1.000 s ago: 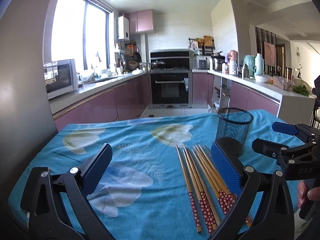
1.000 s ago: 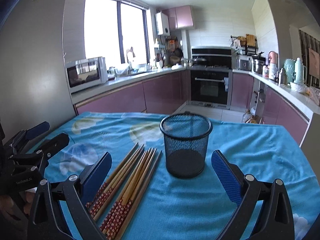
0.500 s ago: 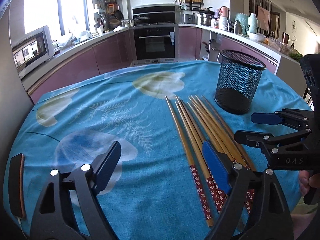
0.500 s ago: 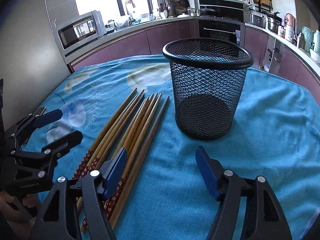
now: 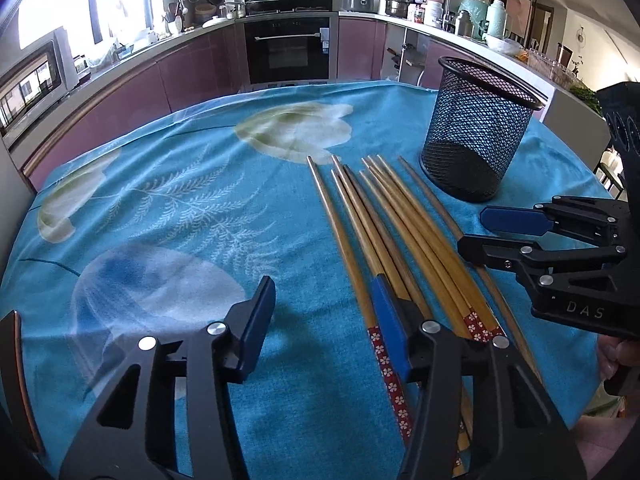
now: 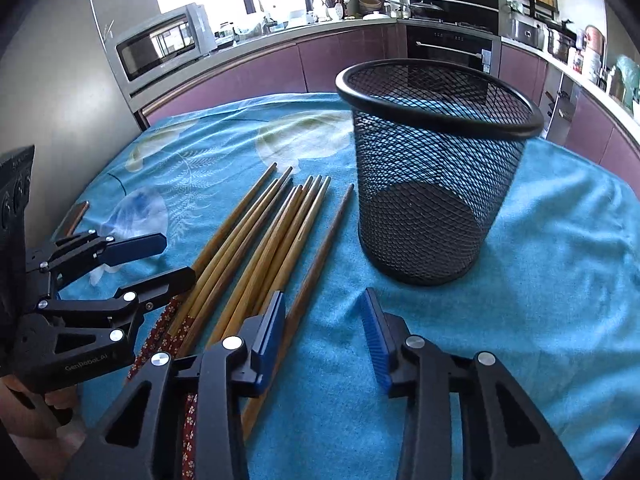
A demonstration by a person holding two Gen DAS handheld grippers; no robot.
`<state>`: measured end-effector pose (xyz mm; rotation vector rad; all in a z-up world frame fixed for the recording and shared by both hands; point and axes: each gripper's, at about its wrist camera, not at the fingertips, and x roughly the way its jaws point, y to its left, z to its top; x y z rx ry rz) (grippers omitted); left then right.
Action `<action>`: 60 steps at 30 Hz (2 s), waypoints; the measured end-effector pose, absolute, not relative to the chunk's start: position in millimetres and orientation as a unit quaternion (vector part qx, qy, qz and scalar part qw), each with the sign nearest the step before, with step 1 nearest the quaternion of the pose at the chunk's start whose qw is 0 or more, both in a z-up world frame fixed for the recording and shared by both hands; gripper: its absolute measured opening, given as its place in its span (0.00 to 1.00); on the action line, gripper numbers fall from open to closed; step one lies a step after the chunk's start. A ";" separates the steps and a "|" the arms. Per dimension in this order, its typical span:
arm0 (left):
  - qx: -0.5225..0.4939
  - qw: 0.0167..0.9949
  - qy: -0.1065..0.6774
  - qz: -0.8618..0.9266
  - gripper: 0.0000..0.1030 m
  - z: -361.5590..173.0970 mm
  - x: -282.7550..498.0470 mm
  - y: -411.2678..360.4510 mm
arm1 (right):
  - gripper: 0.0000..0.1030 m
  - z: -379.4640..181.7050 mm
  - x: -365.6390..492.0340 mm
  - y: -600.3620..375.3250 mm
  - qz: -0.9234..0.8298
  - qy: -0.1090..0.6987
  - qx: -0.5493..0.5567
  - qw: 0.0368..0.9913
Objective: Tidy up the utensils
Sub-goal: 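Close the right tool on one wooden chopstick while the left tool grasps another, then lift the held chopstick with the right tool over the mesh cup while the left tool carries its own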
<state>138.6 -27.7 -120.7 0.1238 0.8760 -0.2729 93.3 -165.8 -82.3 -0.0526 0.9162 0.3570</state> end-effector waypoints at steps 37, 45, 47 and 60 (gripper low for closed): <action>-0.003 0.882 0.437 -0.178 0.07 -116.4 118.6 -22.8 | 0.08 -75.7 87.9 -165.0 0.226 0.435 0.008 0.871; 0.023 0.881 0.439 -0.174 0.13 -121.0 127.6 -27.0 | 0.28 -82.3 94.9 -160.1 0.205 0.438 -0.029 0.875; 0.029 0.882 0.438 -0.172 0.13 -121.2 131.4 -29.3 | 0.15 -86.1 99.4 -158.7 0.199 0.440 -0.033 0.875; 0.015 0.884 0.434 -0.171 0.07 -112.1 134.3 -28.1 | 0.06 -68.7 88.0 -170.0 0.239 0.410 0.010 0.880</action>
